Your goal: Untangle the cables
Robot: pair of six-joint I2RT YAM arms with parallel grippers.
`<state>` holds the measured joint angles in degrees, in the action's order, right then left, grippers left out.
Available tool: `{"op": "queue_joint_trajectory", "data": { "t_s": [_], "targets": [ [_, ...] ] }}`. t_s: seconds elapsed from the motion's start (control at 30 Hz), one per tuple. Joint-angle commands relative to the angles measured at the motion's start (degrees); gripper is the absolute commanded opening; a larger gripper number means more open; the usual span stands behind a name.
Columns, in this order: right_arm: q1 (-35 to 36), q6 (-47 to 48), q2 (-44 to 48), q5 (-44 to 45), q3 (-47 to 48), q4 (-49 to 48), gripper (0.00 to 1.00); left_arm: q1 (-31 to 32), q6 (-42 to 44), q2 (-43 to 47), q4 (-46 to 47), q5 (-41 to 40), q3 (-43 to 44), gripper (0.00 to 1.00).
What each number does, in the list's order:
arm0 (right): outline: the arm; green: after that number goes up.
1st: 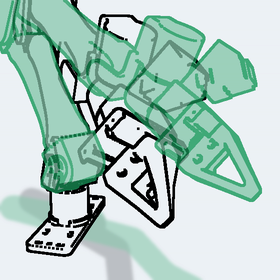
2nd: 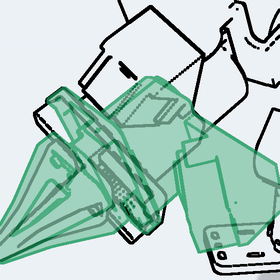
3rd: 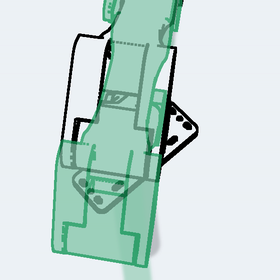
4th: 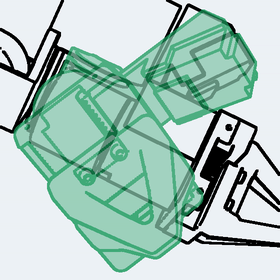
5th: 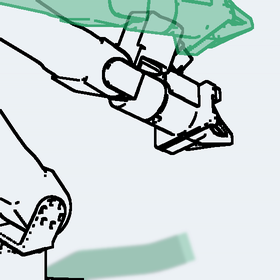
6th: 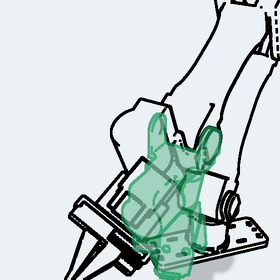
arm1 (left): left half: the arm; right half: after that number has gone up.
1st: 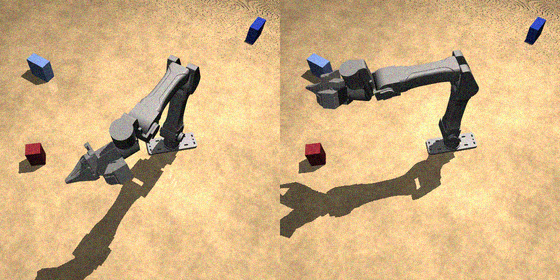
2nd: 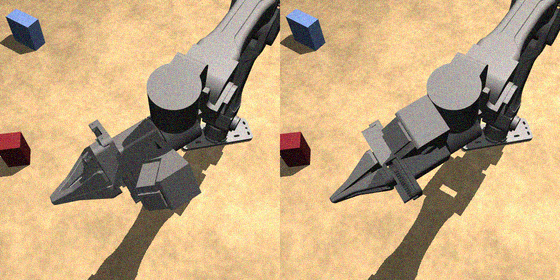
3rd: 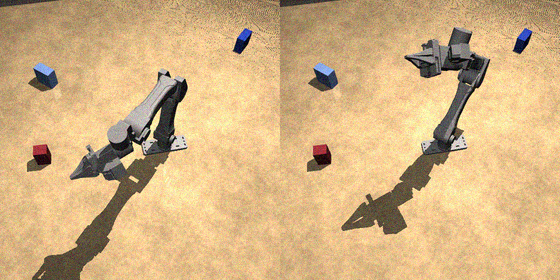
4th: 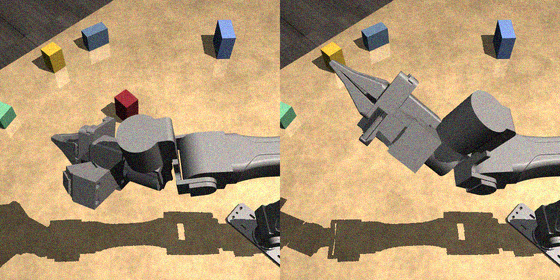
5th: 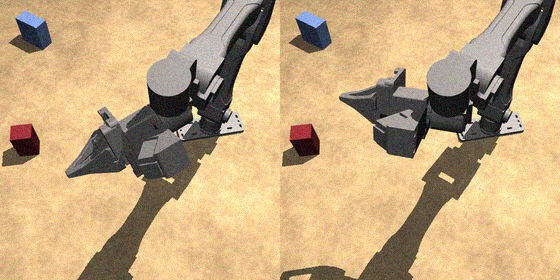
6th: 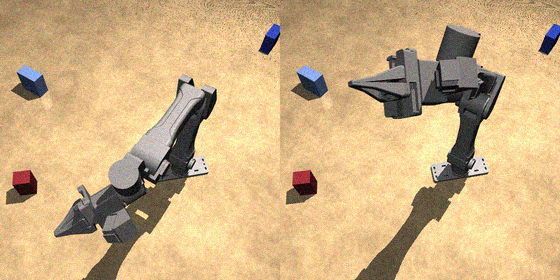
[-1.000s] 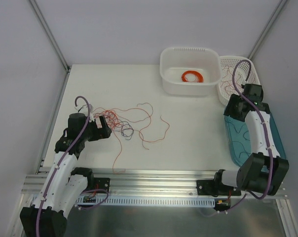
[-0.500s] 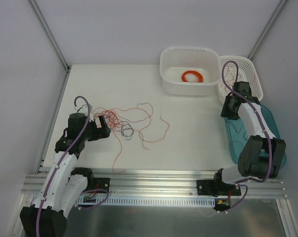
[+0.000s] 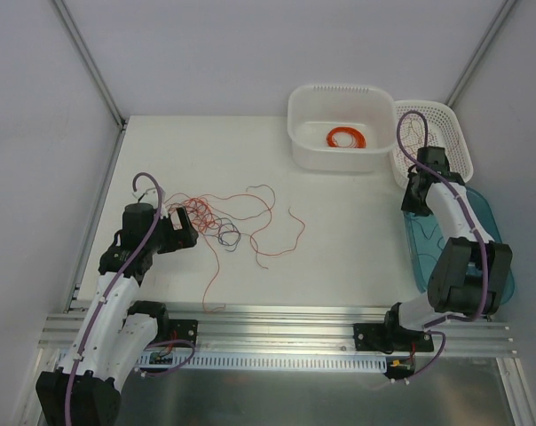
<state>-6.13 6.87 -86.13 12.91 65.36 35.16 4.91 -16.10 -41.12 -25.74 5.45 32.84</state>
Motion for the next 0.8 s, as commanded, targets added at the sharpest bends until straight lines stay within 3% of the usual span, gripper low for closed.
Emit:
{"op": "queue_joint_trajectory", "data": {
  "t_s": [0.0,0.13,0.17,0.27,0.6,0.77],
  "targets": [
    [-0.02,-1.42,1.75,2.64,2.84,-0.27,0.28,0.19,-0.87,0.08,1.13,-0.97,-0.58,0.99],
    [-4.93,-13.06,6.22,-1.90,0.83,-1.31,0.30,0.19,-0.87,0.34,1.13,-1.15,-0.58,0.99],
    [-7.47,-15.99,8.50,-3.31,-1.18,-1.93,0.36,0.19,-0.87,0.26,1.21,-1.15,-0.58,0.99],
    [-9.68,-23.10,11.24,-6.05,-3.31,-3.77,0.40,0.10,-0.87,0.34,1.13,-1.23,-0.58,0.99],
    [-10.66,-38.67,11.42,-7.02,-8.05,-6.41,0.41,0.10,-0.87,0.17,1.13,-0.97,-0.58,0.99],
    [-10.74,-41.94,9.84,-6.32,-10.17,-7.03,0.43,0.10,-0.87,0.34,1.13,-1.23,-0.58,0.99]
  ]
}}
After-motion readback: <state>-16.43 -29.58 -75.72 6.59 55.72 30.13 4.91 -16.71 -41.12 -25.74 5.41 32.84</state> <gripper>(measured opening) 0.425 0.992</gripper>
